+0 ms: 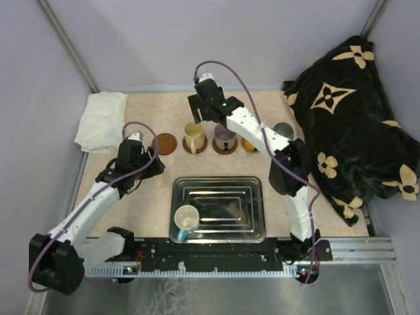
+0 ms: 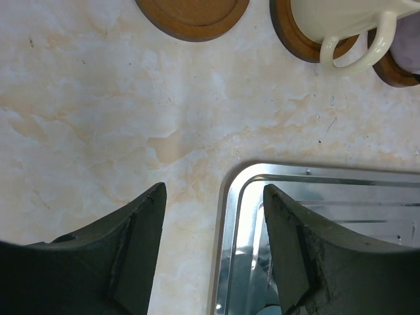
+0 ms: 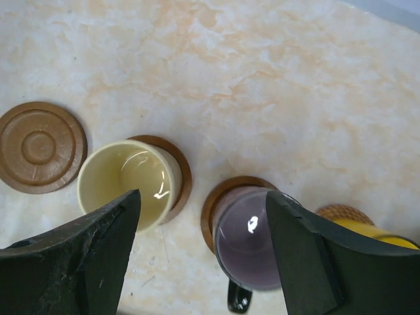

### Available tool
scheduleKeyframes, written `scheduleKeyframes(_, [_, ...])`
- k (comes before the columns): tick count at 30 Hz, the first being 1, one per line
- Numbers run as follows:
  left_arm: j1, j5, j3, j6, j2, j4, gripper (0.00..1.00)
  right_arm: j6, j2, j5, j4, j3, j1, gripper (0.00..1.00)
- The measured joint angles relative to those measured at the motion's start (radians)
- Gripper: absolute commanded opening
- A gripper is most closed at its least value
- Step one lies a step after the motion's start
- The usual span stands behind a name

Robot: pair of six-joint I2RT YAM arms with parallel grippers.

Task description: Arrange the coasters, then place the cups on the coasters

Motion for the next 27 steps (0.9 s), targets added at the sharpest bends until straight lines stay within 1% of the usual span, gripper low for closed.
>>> scheduleKeyframes(4, [0.0,0.006,0.0,0.0,-0.062,-0.035,0.67,0.007,-0.196,0.044,0.087,-0.173,0.0,0.77])
scheduleKeyframes(9, [-0.005,0.045,0.0,-0.003,-0.145,-0.079,0.67,0.024,-0.441,0.112,0.177,-0.383,0.0,0.77])
scheduleKeyframes(14, [-0.027,0.108,-0.022,-0.04,-0.251,-0.118,0.67,0.071,-0.703,0.176,0.198,-0.641,0.0,0.76])
scheduleKeyframes(15, [-0.041,0.118,-0.033,-0.06,-0.288,-0.138,0.67,0.08,-0.742,0.187,0.198,-0.677,0.0,0.76])
scheduleKeyframes(20, [-0.151,0.122,-0.035,-0.143,-0.353,-0.209,0.66,0.145,-0.926,0.233,0.173,-0.851,0.0,0.75])
scheduleKeyframes(27, [-0.29,0.103,-0.036,-0.286,-0.407,-0.349,0.63,0.211,-1.087,0.287,0.103,-0.988,0.0,0.75])
